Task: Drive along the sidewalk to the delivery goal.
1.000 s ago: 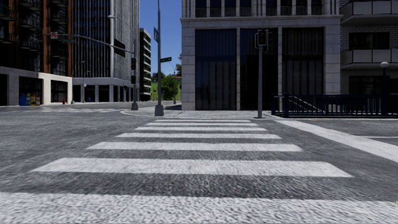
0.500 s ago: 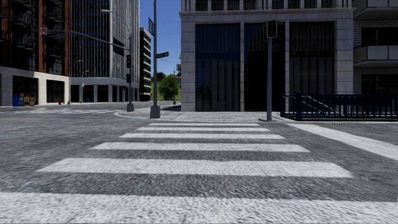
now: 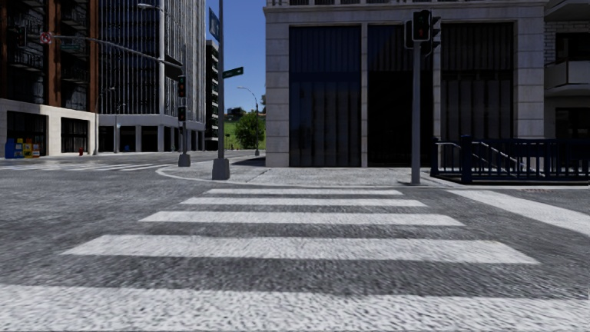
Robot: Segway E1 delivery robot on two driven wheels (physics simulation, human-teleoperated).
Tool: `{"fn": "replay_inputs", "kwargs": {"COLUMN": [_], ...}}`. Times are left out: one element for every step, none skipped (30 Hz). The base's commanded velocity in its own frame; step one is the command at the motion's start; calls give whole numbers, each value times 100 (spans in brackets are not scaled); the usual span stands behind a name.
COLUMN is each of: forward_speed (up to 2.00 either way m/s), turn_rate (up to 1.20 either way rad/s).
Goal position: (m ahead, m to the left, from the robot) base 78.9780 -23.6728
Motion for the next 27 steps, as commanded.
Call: {"fn": "replay_inputs", "kwargs": {"forward_speed": [198, 198, 198, 198, 198, 198, 198, 198, 198, 198, 198, 198, 198, 198, 198, 198, 198, 198, 198, 198, 198, 198, 198, 198, 198, 198, 198], "turn_rate": [0, 0, 0, 0, 0, 0, 0, 0, 0, 0, 0, 0, 0, 0, 0, 0, 0, 0, 0, 0, 0, 0, 0, 0, 0, 0, 0]}}
